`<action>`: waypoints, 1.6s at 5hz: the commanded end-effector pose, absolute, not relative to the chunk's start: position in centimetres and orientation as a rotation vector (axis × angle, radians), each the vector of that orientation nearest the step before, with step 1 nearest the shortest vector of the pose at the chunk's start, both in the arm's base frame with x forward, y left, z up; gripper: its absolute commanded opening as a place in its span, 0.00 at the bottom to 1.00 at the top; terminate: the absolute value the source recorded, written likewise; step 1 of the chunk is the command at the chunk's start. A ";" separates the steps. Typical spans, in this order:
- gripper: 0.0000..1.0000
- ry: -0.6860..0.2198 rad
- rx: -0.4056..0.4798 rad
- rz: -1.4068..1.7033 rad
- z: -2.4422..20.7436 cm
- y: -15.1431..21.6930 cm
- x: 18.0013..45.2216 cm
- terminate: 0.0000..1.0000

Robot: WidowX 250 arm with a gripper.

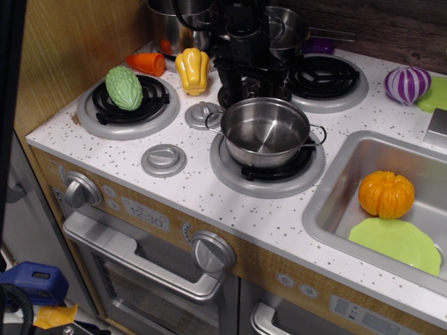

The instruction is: Put lid on pot or pan

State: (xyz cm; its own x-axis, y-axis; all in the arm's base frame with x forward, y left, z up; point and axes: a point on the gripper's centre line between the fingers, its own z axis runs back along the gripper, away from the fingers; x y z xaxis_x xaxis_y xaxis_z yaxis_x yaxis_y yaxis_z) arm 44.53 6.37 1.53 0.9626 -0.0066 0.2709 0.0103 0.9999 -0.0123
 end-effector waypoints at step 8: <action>0.00 -0.328 0.197 0.062 12.3 5.7 45.2 0.00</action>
State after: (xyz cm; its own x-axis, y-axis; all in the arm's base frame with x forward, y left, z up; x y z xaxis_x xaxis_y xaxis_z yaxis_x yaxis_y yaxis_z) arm 44.16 4.71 8.33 0.9707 0.0660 0.2310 -0.1055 0.9809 0.1631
